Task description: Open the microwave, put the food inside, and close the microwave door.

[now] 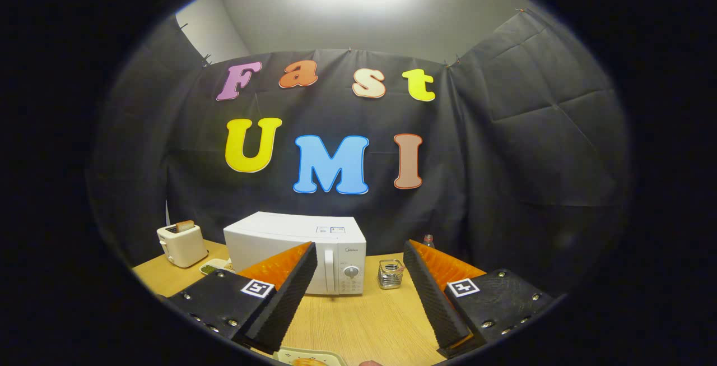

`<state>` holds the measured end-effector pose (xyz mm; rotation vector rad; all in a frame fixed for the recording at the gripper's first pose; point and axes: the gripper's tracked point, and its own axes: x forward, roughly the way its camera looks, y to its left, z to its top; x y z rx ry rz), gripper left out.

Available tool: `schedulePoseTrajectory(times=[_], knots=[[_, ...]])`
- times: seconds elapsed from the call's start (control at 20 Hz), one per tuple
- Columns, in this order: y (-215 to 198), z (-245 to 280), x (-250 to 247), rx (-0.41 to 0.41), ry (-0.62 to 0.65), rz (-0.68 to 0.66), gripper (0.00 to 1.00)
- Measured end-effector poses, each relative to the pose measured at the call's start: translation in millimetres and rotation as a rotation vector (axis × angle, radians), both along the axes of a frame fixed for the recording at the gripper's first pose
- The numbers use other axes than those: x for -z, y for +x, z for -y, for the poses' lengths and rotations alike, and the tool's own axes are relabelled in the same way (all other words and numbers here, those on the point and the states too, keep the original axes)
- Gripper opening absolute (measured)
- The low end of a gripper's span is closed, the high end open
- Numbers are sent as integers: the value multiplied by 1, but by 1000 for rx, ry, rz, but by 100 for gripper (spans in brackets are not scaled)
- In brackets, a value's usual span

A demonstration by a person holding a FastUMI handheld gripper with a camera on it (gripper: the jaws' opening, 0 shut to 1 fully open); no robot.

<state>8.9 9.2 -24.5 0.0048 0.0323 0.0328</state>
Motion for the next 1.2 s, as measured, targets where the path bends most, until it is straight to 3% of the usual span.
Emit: schedulePoseTrajectory(times=[0.55, 1.2], knots=[[11, -1, -1, -19, 10, 9, 97], [123, -54, 45, -149, 40, -53, 97]])
